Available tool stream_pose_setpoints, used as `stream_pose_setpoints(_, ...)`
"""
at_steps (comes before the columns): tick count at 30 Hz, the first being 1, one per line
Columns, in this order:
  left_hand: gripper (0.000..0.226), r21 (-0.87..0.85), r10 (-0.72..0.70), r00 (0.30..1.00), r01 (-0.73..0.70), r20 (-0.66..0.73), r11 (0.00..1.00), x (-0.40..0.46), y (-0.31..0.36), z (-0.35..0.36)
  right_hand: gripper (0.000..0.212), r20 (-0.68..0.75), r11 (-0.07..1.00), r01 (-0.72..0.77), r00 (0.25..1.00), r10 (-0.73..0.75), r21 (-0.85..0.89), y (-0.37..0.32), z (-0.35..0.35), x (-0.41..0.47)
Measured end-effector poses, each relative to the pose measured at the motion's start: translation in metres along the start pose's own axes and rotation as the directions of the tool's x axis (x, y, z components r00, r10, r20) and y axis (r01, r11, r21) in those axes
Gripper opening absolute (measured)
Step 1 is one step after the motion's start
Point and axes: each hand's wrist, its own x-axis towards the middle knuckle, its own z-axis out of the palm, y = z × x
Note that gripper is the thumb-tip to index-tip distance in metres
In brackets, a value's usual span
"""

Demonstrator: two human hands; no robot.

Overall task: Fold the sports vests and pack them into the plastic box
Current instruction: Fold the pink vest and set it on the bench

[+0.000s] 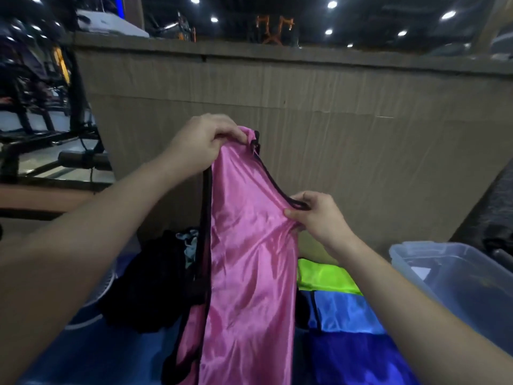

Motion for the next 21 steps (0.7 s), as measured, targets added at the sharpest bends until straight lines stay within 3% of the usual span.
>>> stream_pose_setpoints(9, 0.029, 0.004, -0.02, 0.998, 0.021, -0.064, 1.0, 0.007, -0.029, 0.031, 0.008, -0.053, 0.999, 0.001, 0.999, -0.004, -0.051, 0.045, 0.007, 0.033)
stream_pose_setpoints(13, 0.033, -0.029, 0.006, 0.998, -0.008, -0.069, 1.0, -0.007, -0.031, 0.038, 0.017, -0.037, 0.999, -0.023, 0.999, 0.021, -0.046, 0.055, 0.006, 0.025)
stream_pose_setpoints(19, 0.033, -0.055, 0.054, 0.998, -0.055, -0.016, 0.997, -0.053, -0.006, 0.038, 0.008, -0.023, 0.998, -0.059, 0.998, 0.059, -0.024, 0.064, 0.004, -0.005)
stream_pose_setpoints(21, 0.032, -0.058, 0.085, 0.996, -0.083, 0.027, 0.995, -0.076, 0.005, 0.037, 0.014, 0.002, 0.997, -0.073, 0.997, 0.073, -0.019, 0.069, 0.005, -0.021)
